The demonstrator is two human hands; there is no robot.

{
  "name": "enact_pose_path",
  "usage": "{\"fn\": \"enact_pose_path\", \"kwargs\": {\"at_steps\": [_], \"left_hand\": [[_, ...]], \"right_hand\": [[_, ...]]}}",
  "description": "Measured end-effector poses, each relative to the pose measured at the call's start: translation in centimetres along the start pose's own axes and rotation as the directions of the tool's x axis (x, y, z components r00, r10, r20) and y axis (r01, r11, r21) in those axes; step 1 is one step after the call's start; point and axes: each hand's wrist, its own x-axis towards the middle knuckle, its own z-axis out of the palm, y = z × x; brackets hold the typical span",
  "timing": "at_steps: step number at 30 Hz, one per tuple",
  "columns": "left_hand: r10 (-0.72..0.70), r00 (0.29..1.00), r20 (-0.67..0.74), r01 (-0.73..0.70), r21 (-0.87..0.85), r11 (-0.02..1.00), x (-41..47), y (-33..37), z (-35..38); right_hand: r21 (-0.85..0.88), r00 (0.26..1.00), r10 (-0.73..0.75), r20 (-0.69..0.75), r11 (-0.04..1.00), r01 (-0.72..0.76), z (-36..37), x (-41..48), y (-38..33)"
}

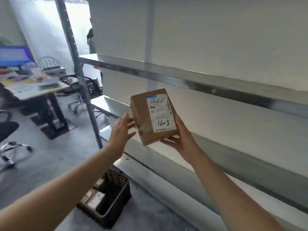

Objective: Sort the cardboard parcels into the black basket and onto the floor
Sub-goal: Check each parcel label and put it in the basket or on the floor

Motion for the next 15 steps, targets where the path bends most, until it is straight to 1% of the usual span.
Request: {"fn": "enact_pose_path", "kwargs": {"at_steps": [2,5,7,9,15], "left_hand": [[0.014,1.000,-0.016,-0.013,0.051,0.999,1.0,-0.4,-4.4],[0.035,0.994,-0.106,-0.025,0.094,0.995,2.5,-1.2,-10.1],[0.023,0.984,-0.178,-0.008,0.084,0.996,3.7,-2.1,-13.3],[0.003,0.968,-0.251,0.013,0.062,0.998,4.9,-3.4,-15.9],[-0.120,0.896,-0.427,0.112,-0.043,0.993,10.2,-8.9,-20.1]], "right_hand": [[-0.008,0.999,0.008,0.033,1.000,-0.008,4.4,3.0,1.6],[-0.092,0.991,0.056,0.125,0.995,-0.045,9.8,6.6,4.2],[-0.168,0.978,0.102,0.182,0.983,-0.071,12.6,8.8,5.9],[-0.207,0.967,0.141,0.210,0.974,-0.097,14.9,11.1,7.5],[-0.239,0.931,0.234,0.280,0.956,-0.169,18.1,19.9,13.6]]}}
